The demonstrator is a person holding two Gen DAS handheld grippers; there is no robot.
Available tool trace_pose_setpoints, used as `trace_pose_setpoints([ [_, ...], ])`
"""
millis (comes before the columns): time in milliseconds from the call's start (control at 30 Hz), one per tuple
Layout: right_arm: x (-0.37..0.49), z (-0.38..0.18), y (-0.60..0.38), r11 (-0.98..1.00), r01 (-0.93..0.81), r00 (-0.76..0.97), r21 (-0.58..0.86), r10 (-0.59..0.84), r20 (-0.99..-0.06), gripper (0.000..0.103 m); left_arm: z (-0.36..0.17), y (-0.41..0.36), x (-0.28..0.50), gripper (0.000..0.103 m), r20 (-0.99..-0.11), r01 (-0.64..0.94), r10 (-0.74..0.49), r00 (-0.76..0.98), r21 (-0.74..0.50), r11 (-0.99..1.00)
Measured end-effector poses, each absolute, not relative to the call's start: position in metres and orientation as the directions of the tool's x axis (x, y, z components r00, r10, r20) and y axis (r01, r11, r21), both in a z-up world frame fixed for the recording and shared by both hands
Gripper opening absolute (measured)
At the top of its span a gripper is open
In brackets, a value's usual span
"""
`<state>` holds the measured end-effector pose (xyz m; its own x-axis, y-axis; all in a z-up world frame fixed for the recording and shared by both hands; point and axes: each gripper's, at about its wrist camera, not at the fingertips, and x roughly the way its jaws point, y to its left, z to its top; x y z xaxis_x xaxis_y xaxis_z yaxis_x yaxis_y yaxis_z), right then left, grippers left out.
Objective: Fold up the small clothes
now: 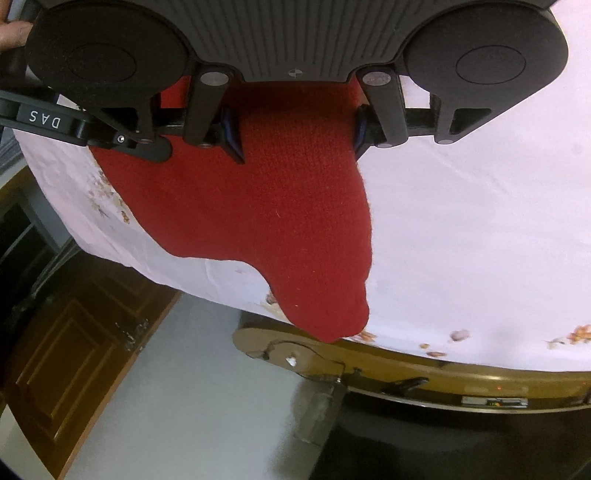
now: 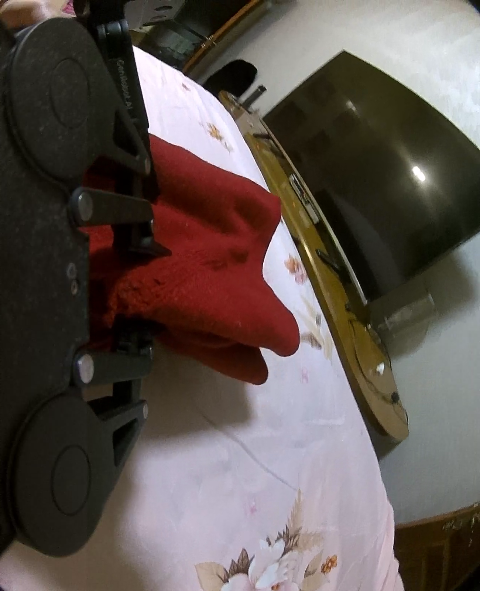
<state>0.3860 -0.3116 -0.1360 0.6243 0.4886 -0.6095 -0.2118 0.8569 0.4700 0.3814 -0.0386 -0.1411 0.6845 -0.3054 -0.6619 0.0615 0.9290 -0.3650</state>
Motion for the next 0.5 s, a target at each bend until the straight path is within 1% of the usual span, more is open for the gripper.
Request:
trace_pose_setpoints([
  [200,0.363,-0.128,-0.282,0.840,-0.244,0.608,0.485,0.522,-0.598,0.031,-0.136,-0.003,0.348,0.056,-0.665,0.039,-0.285,0.690,-0.359,0.932],
  [500,0.307,-0.122,-0.225,0.833,-0.263,0.595,0.487,0.538,-0.597,0.031,-0.131,0.059,0.276,0.056,-0.659,0.027,-0.265,0.704,-0.348,0.937],
])
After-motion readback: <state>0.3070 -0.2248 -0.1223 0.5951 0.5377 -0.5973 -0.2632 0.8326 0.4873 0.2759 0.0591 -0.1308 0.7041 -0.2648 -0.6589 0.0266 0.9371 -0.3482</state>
